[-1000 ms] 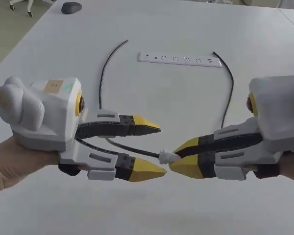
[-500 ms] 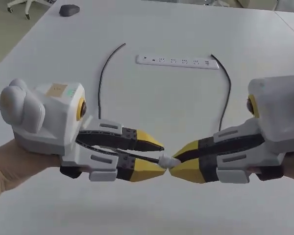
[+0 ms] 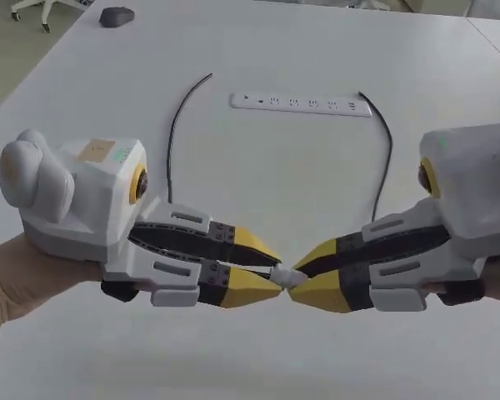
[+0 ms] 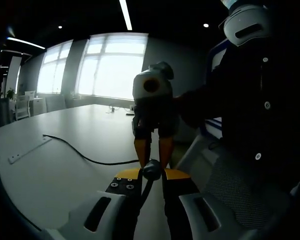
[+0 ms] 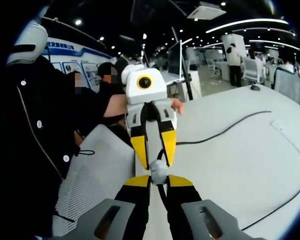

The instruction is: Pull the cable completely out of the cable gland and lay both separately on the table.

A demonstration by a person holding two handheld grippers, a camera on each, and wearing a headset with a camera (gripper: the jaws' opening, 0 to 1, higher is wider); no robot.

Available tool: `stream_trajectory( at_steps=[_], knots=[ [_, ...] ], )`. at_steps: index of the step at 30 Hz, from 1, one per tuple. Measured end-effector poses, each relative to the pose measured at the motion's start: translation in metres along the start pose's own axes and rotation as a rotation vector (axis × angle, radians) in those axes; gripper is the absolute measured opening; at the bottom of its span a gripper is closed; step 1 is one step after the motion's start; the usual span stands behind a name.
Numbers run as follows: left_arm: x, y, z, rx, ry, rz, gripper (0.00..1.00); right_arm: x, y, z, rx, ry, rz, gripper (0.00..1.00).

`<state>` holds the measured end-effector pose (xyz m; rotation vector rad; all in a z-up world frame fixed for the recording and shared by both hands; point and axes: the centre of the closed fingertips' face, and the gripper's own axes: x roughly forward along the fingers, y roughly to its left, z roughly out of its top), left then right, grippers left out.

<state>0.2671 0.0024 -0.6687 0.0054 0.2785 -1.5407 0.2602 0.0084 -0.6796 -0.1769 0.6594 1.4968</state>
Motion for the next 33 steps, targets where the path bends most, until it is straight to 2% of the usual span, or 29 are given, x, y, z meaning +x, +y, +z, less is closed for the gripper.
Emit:
stream_trajectory(
  at_steps=[15, 19, 25, 33],
  knots=[
    [0.0024, -0.0019, -0.0016, 0.039, 0.021, -0.011, 0.16, -0.0008, 0.0009, -0.0008, 0.005, 0.004, 0.013, 0.06],
    [0.0023, -0.0016, -0.0026, 0.004, 0.018, -0.018, 0.16, -0.0002, 0.0013, -0.0013, 0.009, 0.008, 0.020, 0.06],
    [0.0040, -0.0003, -0.0044, 0.006, 0.027, -0.012, 0.16, -0.0001, 0.0000, -0.0037, 0.019, 0.016, 0.024, 0.06],
    [0.0042, 0.0044, -0.0033, -0.015, 0.021, 0.005, 0.15, -0.0008, -0.0035, -0.0031, 0.005, 0.011, -0.002, 0.06]
  ],
)
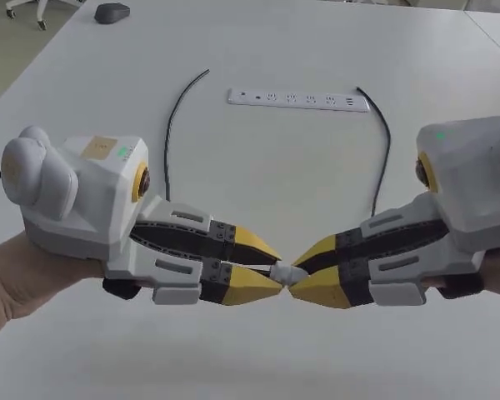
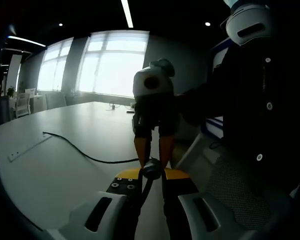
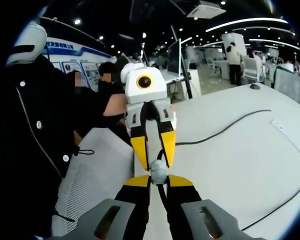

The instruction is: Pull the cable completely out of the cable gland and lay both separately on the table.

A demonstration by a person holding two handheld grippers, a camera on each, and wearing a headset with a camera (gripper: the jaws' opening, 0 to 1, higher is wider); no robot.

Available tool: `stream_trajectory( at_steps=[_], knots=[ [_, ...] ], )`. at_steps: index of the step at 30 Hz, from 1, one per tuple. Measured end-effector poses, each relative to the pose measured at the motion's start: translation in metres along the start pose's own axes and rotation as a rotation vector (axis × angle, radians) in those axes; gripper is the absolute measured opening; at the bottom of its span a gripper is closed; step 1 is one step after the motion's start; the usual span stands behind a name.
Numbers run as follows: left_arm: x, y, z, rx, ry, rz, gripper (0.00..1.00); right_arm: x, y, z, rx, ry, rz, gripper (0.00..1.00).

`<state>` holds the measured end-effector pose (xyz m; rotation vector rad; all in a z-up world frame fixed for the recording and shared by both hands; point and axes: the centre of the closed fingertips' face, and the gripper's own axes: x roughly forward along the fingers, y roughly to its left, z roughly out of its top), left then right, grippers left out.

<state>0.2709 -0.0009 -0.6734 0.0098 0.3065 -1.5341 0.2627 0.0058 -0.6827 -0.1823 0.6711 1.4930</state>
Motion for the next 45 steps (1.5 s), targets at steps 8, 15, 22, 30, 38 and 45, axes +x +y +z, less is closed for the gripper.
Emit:
stream_trajectory(
  at_steps=[8, 15, 22, 30, 38, 45],
  knots=[
    [0.000, 0.004, -0.001, -0.006, 0.005, 0.019, 0.15, 0.000, -0.004, 0.000, -0.017, 0.000, -0.021, 0.06],
    [0.000, 0.008, -0.002, -0.044, 0.006, 0.034, 0.15, 0.001, -0.007, 0.000, -0.048, 0.003, -0.042, 0.06],
    [-0.001, 0.011, -0.003, -0.105, 0.003, 0.050, 0.15, 0.002, -0.009, 0.001, -0.111, 0.014, -0.071, 0.06],
    [-0.001, 0.014, -0.004, -0.144, 0.008, 0.069, 0.14, 0.003, -0.012, -0.001, -0.165, 0.026, -0.099, 0.06],
    [-0.001, 0.018, -0.004, -0.161, 0.013, 0.085, 0.14, 0.002, -0.015, 0.000, -0.223, 0.033, -0.130, 0.06],
    [-0.001, 0.018, -0.007, -0.181, 0.023, 0.080, 0.14, 0.004, -0.013, -0.002, -0.315, 0.058, -0.147, 0.06]
  ],
)
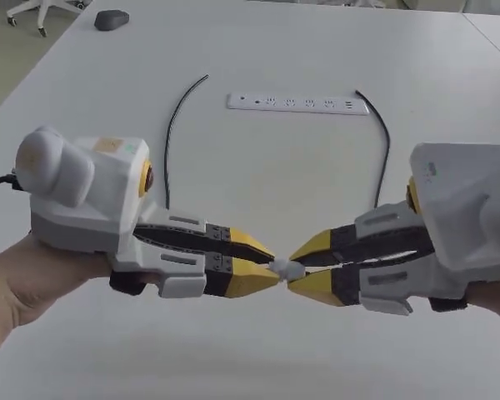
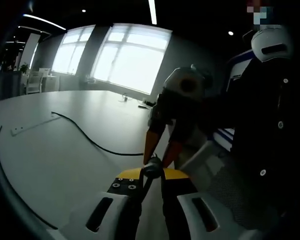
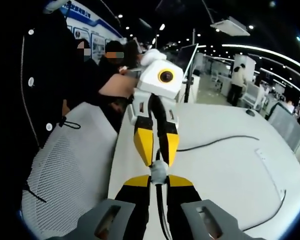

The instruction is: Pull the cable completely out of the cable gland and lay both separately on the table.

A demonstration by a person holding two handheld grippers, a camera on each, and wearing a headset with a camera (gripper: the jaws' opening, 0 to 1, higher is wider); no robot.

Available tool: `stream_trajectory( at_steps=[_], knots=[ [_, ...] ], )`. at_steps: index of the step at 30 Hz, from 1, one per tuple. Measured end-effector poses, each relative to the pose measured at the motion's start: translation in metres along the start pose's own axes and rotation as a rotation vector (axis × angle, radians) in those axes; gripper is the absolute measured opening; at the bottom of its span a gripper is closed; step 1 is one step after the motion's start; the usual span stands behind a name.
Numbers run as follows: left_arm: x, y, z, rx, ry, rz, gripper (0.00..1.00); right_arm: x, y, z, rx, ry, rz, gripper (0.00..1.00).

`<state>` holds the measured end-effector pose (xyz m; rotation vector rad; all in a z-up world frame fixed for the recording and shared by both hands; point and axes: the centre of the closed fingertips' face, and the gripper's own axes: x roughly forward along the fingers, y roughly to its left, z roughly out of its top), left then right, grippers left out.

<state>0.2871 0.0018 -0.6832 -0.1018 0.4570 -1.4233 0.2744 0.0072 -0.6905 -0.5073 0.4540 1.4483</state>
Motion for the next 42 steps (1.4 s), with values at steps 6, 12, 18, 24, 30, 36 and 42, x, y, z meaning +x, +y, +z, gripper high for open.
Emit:
stream_trajectory(
  at_steps=[6, 12, 18, 24, 30, 36, 42],
  knots=[
    [0.000, 0.000, -0.002, -0.004, 0.002, -0.007, 0.14, 0.000, 0.001, 0.000, -0.051, 0.005, -0.002, 0.05],
    [-0.001, 0.000, 0.000, -0.013, -0.008, -0.010, 0.14, -0.002, -0.001, 0.001, -0.085, -0.001, -0.007, 0.05],
    [-0.002, 0.000, -0.001, -0.016, -0.007, -0.009, 0.14, -0.001, -0.002, 0.001, -0.103, 0.003, -0.008, 0.05],
    [-0.003, -0.001, -0.002, -0.019, -0.017, -0.027, 0.14, -0.001, -0.001, 0.001, -0.099, -0.006, 0.003, 0.05],
    [-0.005, -0.003, 0.001, -0.022, -0.043, -0.045, 0.15, -0.003, 0.000, 0.005, -0.089, -0.027, 0.013, 0.05],
    [-0.006, -0.005, 0.006, -0.007, -0.075, -0.058, 0.15, -0.004, 0.000, 0.009, -0.086, -0.052, 0.017, 0.05],
    [-0.006, -0.006, 0.010, -0.020, -0.100, -0.068, 0.16, -0.006, 0.000, 0.012, -0.075, -0.075, 0.019, 0.05]
  ],
)
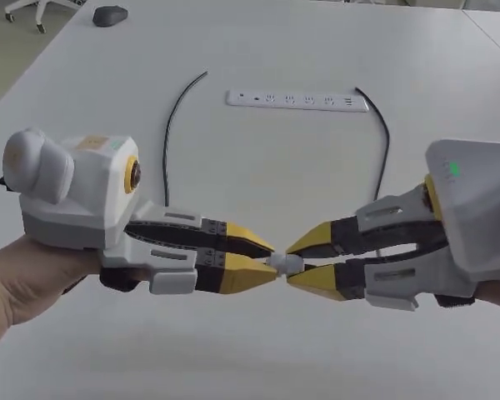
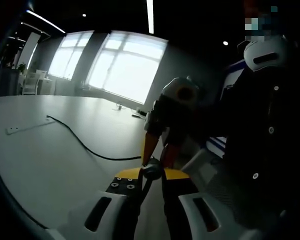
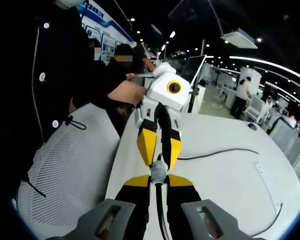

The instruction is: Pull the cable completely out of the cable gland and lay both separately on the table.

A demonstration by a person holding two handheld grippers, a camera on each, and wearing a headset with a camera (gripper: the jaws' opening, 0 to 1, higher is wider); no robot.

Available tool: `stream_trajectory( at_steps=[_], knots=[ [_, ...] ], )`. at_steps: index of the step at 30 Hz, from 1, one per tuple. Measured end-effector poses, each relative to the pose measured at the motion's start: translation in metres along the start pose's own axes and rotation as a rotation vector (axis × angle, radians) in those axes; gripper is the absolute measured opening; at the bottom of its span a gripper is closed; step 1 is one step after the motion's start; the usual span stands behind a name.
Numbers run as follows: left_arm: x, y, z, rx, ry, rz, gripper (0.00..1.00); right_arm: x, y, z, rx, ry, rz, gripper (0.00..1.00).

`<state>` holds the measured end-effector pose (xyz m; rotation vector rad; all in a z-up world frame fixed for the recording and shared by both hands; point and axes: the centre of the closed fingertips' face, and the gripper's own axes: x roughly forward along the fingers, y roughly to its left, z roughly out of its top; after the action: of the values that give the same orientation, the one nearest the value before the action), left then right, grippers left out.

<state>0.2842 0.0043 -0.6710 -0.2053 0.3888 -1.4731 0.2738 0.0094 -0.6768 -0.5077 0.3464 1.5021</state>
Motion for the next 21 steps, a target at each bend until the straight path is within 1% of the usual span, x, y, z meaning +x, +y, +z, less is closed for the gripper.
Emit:
stream_trajectory(
  at_steps=[2, 3, 4, 9, 14, 21],
  knots=[
    [0.0016, -0.0009, 0.0008, -0.006, -0.005, -0.005, 0.16, 0.0003, 0.0001, 0.0006, 0.000, -0.003, 0.003, 0.05],
    [0.0025, -0.0009, 0.0013, 0.001, -0.007, -0.004, 0.16, 0.0005, -0.0005, 0.0006, -0.003, -0.005, 0.002, 0.05],
    [0.0033, -0.0014, 0.0005, 0.004, 0.000, -0.007, 0.16, 0.0007, 0.0000, 0.0005, -0.001, -0.004, 0.006, 0.05],
    [0.0031, -0.0031, 0.0011, 0.007, -0.005, -0.013, 0.16, -0.0001, 0.0009, 0.0017, 0.001, -0.013, 0.007, 0.05],
    [0.0039, -0.0041, 0.0015, 0.010, -0.008, -0.014, 0.16, -0.0010, 0.0016, 0.0024, 0.016, -0.023, 0.010, 0.05],
    [0.0057, -0.0057, 0.0003, 0.009, 0.000, -0.019, 0.16, -0.0008, 0.0036, 0.0039, 0.019, -0.027, 0.013, 0.05]
  ],
)
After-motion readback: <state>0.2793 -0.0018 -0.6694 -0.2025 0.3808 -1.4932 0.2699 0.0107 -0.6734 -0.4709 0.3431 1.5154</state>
